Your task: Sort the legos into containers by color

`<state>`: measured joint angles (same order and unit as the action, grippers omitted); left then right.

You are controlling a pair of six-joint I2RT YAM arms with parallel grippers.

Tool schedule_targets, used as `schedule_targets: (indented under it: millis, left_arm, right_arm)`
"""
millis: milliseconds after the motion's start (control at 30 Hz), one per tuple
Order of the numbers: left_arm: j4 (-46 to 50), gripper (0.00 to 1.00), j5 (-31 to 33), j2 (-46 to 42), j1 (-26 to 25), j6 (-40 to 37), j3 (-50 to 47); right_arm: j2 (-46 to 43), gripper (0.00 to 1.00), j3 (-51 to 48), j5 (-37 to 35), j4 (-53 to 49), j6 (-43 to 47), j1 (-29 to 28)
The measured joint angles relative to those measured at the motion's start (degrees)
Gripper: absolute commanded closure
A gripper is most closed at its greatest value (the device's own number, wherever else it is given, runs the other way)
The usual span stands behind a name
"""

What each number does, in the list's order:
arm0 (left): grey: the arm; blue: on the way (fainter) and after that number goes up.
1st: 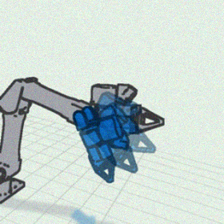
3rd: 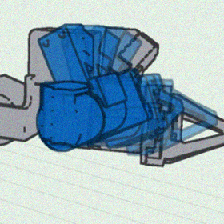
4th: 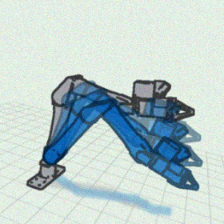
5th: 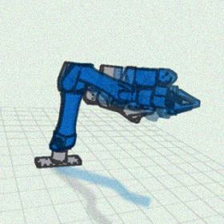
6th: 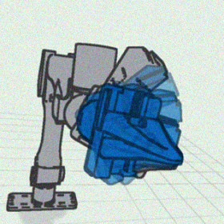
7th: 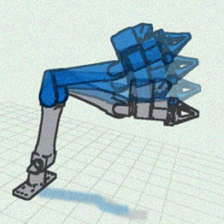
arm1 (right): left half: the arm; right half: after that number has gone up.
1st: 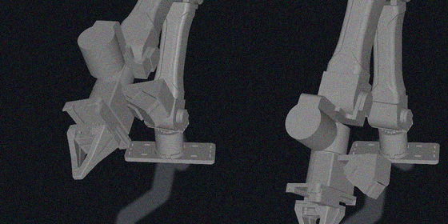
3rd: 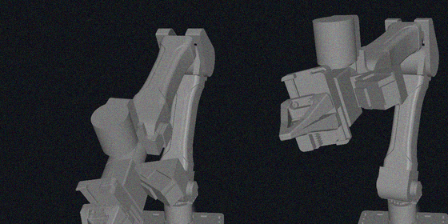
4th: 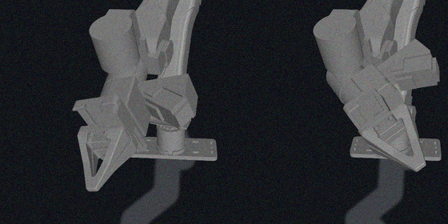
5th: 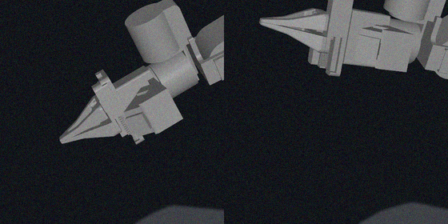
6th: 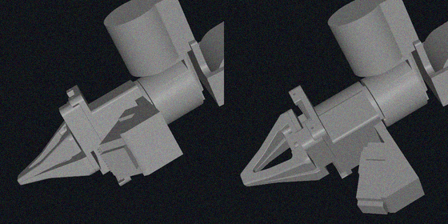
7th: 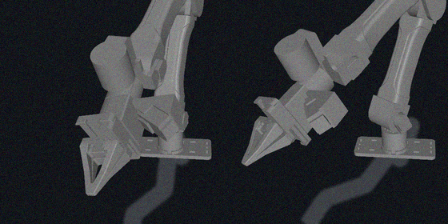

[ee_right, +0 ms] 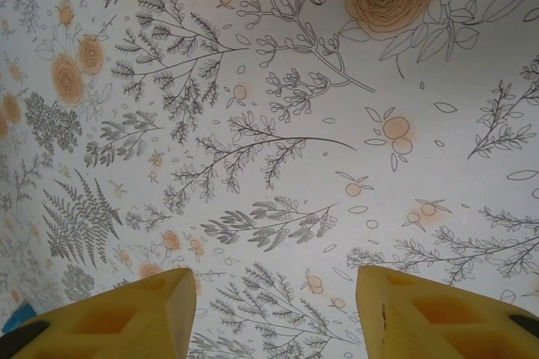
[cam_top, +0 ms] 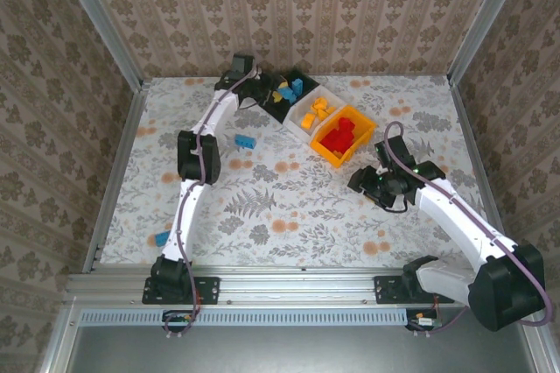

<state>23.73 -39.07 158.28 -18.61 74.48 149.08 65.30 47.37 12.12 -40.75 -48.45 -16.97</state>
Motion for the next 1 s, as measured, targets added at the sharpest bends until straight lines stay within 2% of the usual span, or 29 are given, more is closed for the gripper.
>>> schedule_targets:
  millis: [100,233,567,667,800,900,1000]
  left_arm:
    - [-0.24,0.49,-0.04,0.00,0.04,0.79,0.35]
    - [-0.63,0.45,-0.15,0.00,0.00,0.98,0.50]
    - [-0.48,0.44,-0.22,-0.07,0.00,0.76,0.50]
    - [1.73,0.43,-0.24,-0.79,0.02,-1.36,0.48]
    - [13.42,0.42,1.20,-4.70,0.17,-10.93,0.46]
    - [26.47,0.39,6.32,-11.17,0.63,-22.34,-1.18]
    - [36.33,0.31,13.42,-19.96,1.27,-33.66,-6.43]
  right_arm:
    - [0.00,0.46,0.00,-0.15,-0.24,0.02,0.13]
    - [0.00,0.46,0.00,-0.15,-0.22,0.02,0.11]
    - [0.00,0.46,-0.04,-0.15,-0.17,-0.24,0.13]
    - [0.02,0.46,-0.15,-0.13,-0.11,-0.24,0.11]
    - [0.72,0.46,-0.15,-0.07,0.72,-0.24,0.11]
    - [2.16,0.46,-0.15,0.31,1.64,-0.22,0.09]
    - [4.28,0.46,-0.13,0.52,2.67,-0.15,-0.22]
